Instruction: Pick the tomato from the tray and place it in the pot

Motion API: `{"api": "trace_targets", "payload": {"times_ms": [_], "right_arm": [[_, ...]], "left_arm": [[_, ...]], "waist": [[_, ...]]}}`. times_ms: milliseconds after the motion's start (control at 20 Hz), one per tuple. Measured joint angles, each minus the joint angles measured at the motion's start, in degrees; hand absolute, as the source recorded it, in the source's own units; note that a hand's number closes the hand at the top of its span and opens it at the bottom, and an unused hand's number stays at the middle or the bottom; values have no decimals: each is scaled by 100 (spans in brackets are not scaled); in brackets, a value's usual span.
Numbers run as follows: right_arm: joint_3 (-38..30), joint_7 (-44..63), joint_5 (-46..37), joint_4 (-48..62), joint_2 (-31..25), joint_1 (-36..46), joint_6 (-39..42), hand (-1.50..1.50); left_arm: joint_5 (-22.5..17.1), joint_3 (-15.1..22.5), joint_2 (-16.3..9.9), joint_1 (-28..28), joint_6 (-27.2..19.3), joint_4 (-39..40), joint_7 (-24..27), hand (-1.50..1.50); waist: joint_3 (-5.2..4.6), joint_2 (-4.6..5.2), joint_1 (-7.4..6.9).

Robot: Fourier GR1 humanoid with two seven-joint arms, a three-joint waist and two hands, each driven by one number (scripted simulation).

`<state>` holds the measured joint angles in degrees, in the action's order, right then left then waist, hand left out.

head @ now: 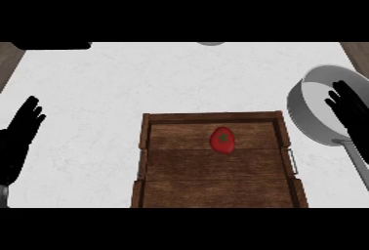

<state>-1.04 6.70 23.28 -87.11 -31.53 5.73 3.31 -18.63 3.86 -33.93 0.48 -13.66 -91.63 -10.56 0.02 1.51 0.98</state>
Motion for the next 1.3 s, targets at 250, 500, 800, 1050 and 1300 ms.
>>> {"api": "trace_targets", "payload": {"times_ms": [250, 500, 800, 1050, 1300], "right_arm": [[801, 582, -1067, -463, 729, 116, -1359, 150], [939, 656, -2716, -474, 580, 158, -2840, -150], [1466, 181, -4473, -1025, 1581, 183, -4902, -150], [2212, 1140, -6151, -1112, 2430, -8, -5322, -150], [2481, 2862, -7236, -1296, 2921, -29, -4742, -150]], "left_arm": [[138, 576, 405, -313, 314, 282, 12, 0], [84, 968, 650, -269, 598, 382, 17, 0], [80, 1264, 901, -273, 777, 549, 58, 0], [225, 1443, 1143, -342, 802, 819, 252, 0], [274, 1491, 1253, -430, 855, 970, 334, 0]], "waist": [[-18, -97, -15], [-90, -154, 178], [-57, -200, 154], [-59, -195, 97], [-51, -195, 65]]}}
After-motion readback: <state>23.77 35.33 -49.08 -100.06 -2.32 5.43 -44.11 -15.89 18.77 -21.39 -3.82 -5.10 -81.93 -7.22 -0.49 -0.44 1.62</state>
